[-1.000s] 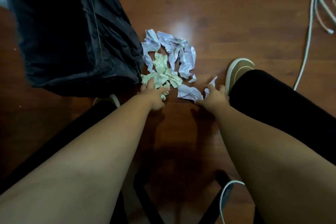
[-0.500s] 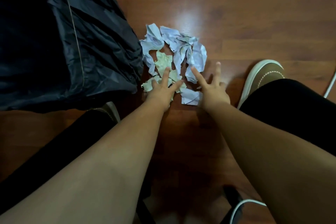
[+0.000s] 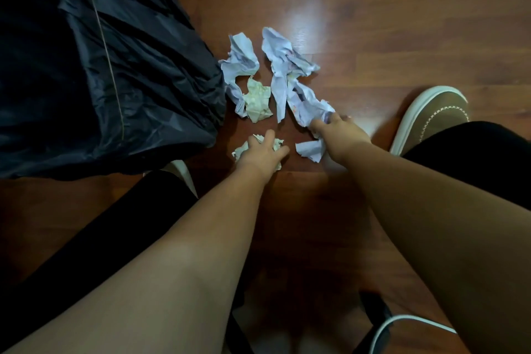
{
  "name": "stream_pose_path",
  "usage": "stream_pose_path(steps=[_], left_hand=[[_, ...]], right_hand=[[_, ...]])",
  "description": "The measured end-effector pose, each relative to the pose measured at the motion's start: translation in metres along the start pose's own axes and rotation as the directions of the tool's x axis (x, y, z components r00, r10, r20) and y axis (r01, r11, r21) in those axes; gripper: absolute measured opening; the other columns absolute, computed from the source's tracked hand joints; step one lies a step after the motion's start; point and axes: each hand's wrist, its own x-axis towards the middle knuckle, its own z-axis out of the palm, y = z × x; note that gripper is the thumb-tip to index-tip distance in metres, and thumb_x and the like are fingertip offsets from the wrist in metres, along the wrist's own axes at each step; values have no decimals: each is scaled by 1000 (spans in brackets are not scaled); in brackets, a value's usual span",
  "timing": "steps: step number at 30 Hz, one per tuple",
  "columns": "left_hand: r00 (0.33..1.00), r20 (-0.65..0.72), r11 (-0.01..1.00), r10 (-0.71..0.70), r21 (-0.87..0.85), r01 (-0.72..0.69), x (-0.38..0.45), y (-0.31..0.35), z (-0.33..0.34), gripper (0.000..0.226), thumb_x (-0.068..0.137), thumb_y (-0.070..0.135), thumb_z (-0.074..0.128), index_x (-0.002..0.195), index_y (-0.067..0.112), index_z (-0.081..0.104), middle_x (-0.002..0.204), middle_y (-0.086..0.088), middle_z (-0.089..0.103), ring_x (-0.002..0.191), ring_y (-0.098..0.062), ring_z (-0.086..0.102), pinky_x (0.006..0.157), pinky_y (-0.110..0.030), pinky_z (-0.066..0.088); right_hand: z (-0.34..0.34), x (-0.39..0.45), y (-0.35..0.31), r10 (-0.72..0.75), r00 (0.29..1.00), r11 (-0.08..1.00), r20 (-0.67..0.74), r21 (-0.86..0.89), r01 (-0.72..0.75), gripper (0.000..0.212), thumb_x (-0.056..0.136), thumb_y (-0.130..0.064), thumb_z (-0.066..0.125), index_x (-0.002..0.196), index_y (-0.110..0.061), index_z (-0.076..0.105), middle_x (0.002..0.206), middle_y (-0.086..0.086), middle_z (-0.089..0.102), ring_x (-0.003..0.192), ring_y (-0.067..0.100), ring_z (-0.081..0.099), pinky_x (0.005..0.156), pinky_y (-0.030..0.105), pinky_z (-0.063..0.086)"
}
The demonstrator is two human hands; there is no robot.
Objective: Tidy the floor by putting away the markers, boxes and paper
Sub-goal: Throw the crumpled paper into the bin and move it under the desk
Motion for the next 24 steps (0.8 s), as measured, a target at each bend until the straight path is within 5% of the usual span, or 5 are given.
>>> stream_pose_path(steps=[6,14,21,24], left_hand=[[1000,9,1000,-5,-1,5,-4,-14,-14,55,89,1,57,135,28,43,132,-14,27,114,-45,41,81,-50,48],[945,-327,963,22,-246,-108,-68,-15,-48,24,80,6,57,88,23,42,108,-7,41,94,-36,52,70,-37,40],[726,-658,819,-199,-518,-246,-167,-21,-79,27,68,7,62,75,18,38,85,3,38,69,-27,43,58,-30,26],[541,-789,747,-292,-541,-385,-219,-36,-108,27,63,5,57,70,18,35,79,2,37,65,-29,42,54,-33,24]], right_hand=[[-21,-7,13,102,995,985,7,139,-102,32,76,-14,69,108,-12,65,120,14,56,106,35,57,72,30,39],[-44,-54,2,114,982,973,-152,217,-80,30,74,-1,58,97,-19,62,100,11,63,84,29,57,62,30,40],[-112,-114,-40,30,896,928,-443,346,140,6,72,-7,59,69,-10,62,68,8,62,71,32,61,60,32,48],[-153,-139,-65,-51,865,883,-499,382,273,17,71,0,56,59,-12,58,55,2,57,57,30,63,50,31,51]])
